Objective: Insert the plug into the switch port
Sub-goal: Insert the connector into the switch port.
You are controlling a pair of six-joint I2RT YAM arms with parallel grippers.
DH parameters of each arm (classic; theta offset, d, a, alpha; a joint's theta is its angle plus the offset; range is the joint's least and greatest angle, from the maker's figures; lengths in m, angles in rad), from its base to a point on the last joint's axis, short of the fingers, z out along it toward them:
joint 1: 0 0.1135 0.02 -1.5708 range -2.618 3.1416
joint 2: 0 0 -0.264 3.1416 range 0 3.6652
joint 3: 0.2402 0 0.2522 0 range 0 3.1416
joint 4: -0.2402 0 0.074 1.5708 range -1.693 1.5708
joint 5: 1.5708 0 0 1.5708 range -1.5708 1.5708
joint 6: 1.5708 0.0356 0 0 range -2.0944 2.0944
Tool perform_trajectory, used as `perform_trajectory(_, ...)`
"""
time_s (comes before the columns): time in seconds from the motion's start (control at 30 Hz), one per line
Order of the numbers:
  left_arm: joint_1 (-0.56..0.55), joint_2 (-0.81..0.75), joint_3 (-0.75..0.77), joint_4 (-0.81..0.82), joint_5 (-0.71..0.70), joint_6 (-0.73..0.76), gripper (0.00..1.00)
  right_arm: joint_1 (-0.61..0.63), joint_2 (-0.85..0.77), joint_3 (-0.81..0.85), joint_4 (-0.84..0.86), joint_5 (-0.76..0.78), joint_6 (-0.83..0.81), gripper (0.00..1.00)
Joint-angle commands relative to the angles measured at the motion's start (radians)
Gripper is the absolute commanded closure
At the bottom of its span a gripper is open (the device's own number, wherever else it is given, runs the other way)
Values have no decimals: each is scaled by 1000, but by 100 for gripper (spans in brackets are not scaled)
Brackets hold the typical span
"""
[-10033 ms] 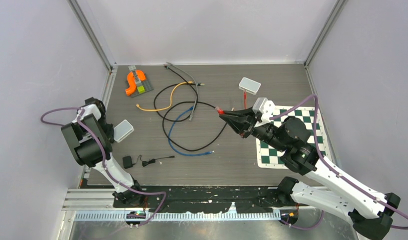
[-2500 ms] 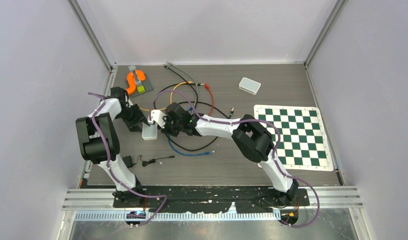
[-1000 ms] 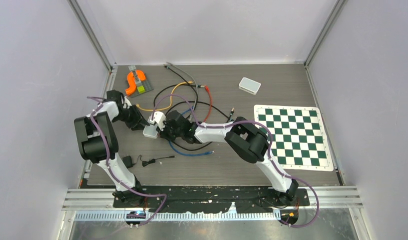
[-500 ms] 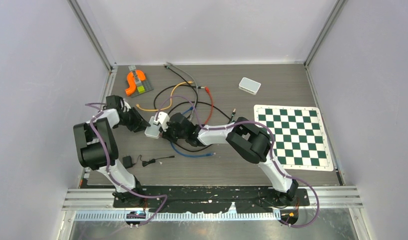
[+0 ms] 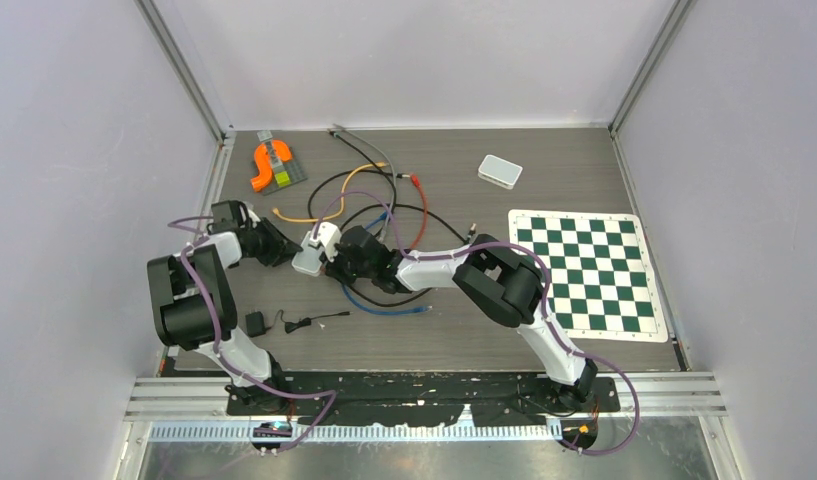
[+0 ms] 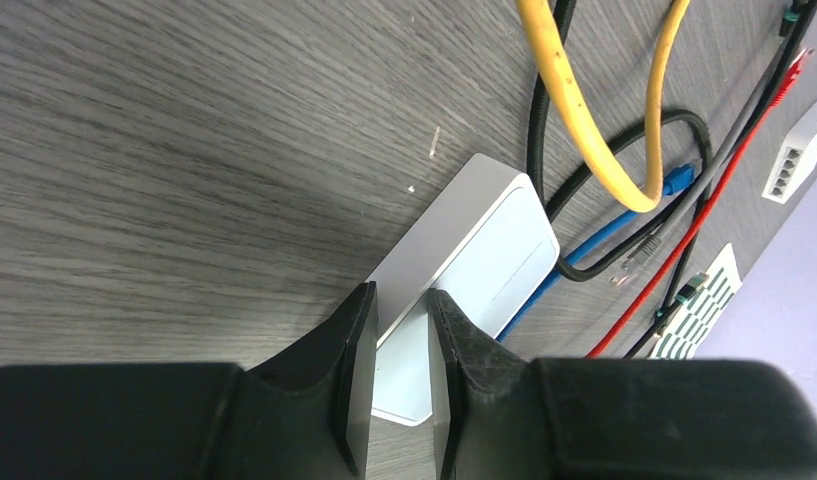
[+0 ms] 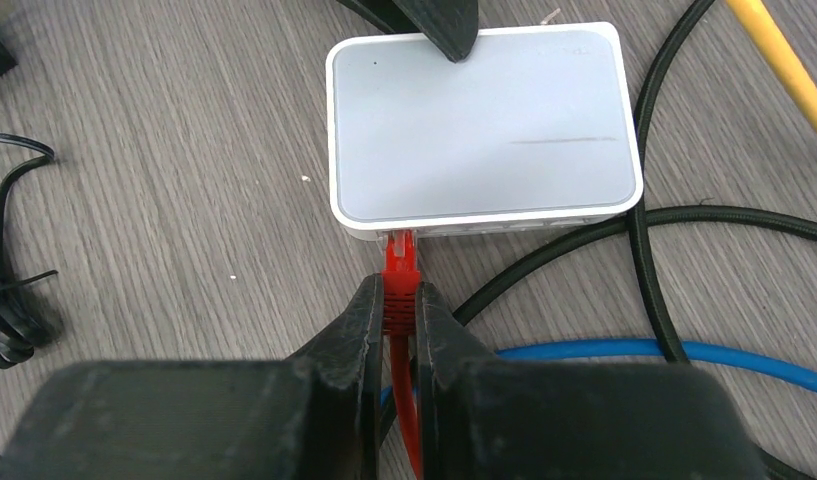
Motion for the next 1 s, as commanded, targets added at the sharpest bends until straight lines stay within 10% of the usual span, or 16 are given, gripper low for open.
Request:
perform_trajectory(0.0, -83, 23, -118, -231, 278, -94, 85, 2, -14, 42, 230, 43, 42, 95)
perform_trajectory(0.53, -74, -86, -19, -366, 119, -37, 84, 0, -63, -86, 392, 25, 20, 95)
perform_trajectory(0.97, -74, -339, 76, -434, -62, 53, 33, -37, -293, -316, 459, -50, -68, 95)
